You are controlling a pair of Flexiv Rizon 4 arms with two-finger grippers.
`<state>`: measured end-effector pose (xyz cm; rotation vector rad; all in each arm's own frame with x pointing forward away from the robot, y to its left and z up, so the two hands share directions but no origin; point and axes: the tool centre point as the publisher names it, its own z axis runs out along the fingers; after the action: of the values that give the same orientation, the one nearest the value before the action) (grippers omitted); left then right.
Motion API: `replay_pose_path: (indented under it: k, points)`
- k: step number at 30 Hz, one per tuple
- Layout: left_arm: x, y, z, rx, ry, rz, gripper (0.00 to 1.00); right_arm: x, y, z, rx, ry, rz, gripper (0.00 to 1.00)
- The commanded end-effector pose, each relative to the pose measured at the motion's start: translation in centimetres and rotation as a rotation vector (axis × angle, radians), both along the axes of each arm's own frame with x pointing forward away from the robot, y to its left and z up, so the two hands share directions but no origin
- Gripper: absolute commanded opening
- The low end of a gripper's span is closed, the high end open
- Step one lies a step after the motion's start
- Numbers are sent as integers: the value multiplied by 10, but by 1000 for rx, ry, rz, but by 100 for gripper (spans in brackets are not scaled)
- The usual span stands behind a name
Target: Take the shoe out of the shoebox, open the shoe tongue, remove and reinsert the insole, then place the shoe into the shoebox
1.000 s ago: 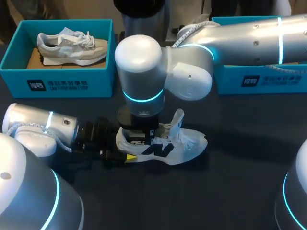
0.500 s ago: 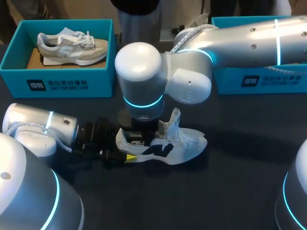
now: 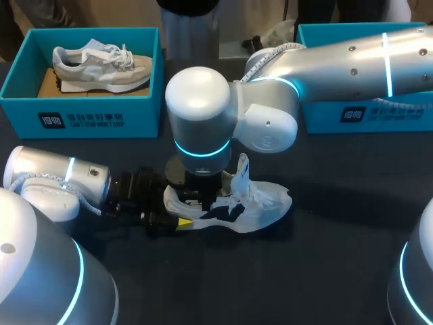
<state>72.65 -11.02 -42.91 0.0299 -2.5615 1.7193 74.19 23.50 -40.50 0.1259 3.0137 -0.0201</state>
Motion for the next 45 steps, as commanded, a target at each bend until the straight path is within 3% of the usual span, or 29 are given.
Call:
replay_pose_path:
  k: [1,4,6,9,11,17,29,45]
  points:
    - [0,-4,-5,3,1,-1,0,-6,8,-26,3,22,-5,41]
    - [0,-4,-5,3,1,-1,0,-12,7,-31,6,40,-18,38]
    - [0,-4,-5,3,1,-1,0,-16,6,-33,6,51,-30,29]
    - [0,-4,-5,3,1,-1,0,-19,4,-34,0,66,-36,5]
    - [0,-4,-5,3,1,-1,0,-21,1,-34,-5,72,-39,0]
    - [0,-4,-5,3,1,-1,0,-22,-6,-25,-19,79,-52,0]
    - [0,-4,-5,3,1,-1,0,-20,-21,15,-40,44,-53,0]
    - [0,-4,-5,3,1,-1,0,-5,-36,46,-31,-13,-82,0]
